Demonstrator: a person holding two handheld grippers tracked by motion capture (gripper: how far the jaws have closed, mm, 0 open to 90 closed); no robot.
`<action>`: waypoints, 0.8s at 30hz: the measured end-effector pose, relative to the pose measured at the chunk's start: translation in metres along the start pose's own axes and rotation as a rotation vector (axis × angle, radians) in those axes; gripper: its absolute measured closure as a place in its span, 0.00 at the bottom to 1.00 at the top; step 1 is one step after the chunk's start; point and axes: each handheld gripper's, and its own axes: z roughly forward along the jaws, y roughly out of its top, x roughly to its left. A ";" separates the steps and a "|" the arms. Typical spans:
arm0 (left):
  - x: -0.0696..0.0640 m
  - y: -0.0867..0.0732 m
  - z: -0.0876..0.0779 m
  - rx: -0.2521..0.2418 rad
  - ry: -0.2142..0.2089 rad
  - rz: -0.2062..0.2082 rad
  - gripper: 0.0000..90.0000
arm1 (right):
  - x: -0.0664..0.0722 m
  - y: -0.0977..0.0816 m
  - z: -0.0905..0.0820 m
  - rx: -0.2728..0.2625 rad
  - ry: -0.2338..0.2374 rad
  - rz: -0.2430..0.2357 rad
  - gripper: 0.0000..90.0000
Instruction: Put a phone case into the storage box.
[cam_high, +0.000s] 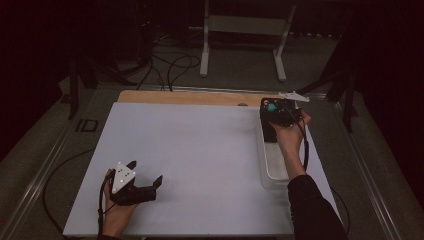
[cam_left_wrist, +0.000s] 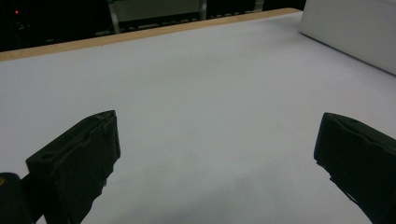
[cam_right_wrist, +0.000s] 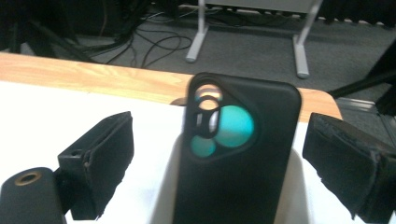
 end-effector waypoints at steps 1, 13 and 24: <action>0.000 0.000 0.000 -0.001 0.000 0.000 0.01 | 0.002 0.000 -0.002 0.002 0.008 -0.012 0.10; -0.001 0.003 -0.002 0.008 0.012 0.037 0.01 | 0.026 -0.008 -0.040 -0.022 0.147 -0.075 0.10; 0.001 0.010 -0.008 -0.004 0.010 0.031 0.01 | 0.028 -0.036 -0.081 -0.063 0.234 -0.034 0.10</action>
